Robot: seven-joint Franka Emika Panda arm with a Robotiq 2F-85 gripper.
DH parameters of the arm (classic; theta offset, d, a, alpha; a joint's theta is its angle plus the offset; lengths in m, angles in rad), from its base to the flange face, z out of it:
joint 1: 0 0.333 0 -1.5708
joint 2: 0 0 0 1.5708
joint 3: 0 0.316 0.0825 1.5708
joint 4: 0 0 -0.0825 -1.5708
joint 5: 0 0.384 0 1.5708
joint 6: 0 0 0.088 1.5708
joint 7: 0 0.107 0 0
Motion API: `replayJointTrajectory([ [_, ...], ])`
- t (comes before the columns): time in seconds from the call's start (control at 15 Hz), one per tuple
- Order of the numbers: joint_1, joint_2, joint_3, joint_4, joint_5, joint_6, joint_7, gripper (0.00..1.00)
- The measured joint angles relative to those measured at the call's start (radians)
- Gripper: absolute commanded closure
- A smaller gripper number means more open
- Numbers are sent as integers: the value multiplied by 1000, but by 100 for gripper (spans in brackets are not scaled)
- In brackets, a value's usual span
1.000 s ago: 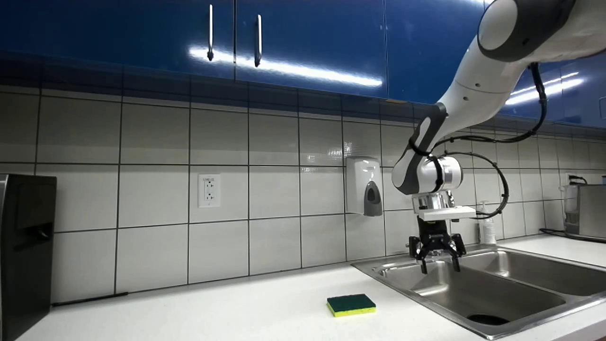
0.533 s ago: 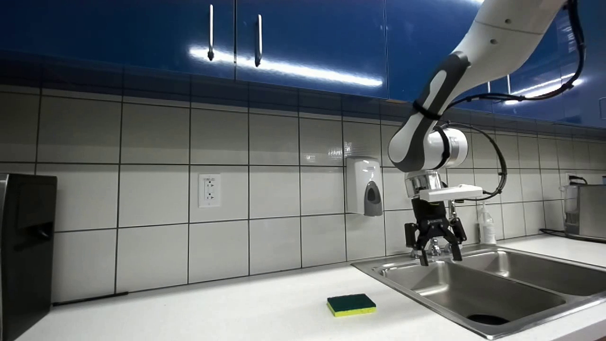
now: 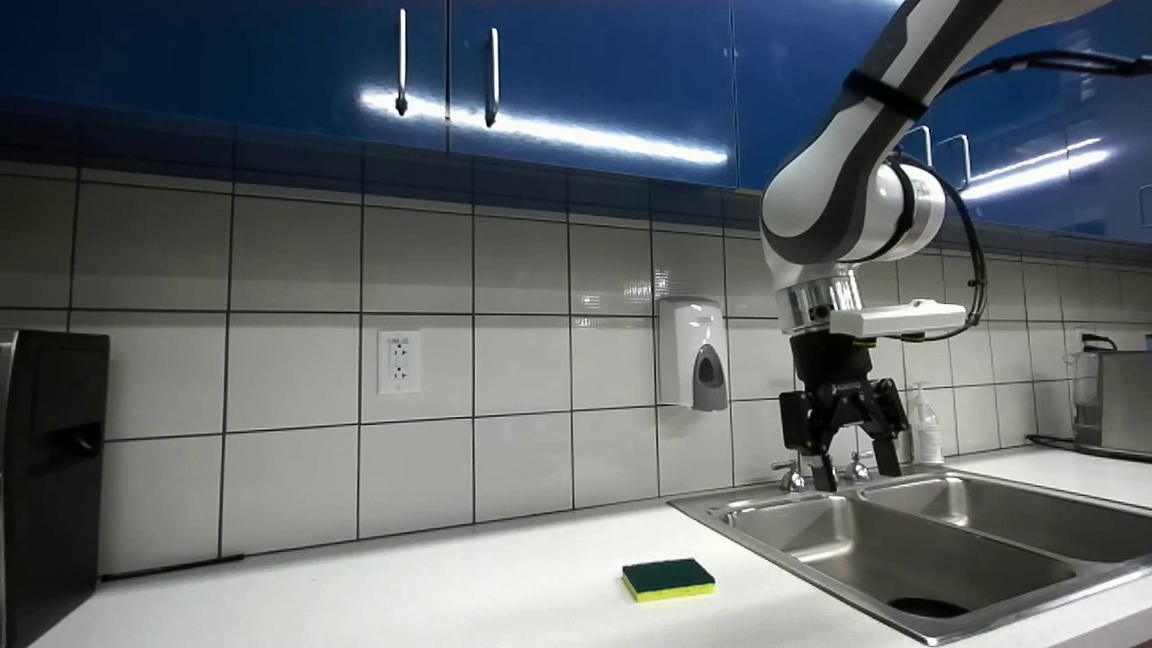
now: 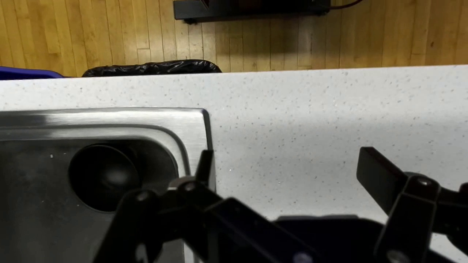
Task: Pick up the black bowl and put it in the sink
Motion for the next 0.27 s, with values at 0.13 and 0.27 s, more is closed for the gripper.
replayJointTrajectory([
  [0.13, 6, -64, 15, -45, 0, -1, 2, 0],
  [0.27, 6, -87, 16, -62, 0, -1, 2, 0],
])
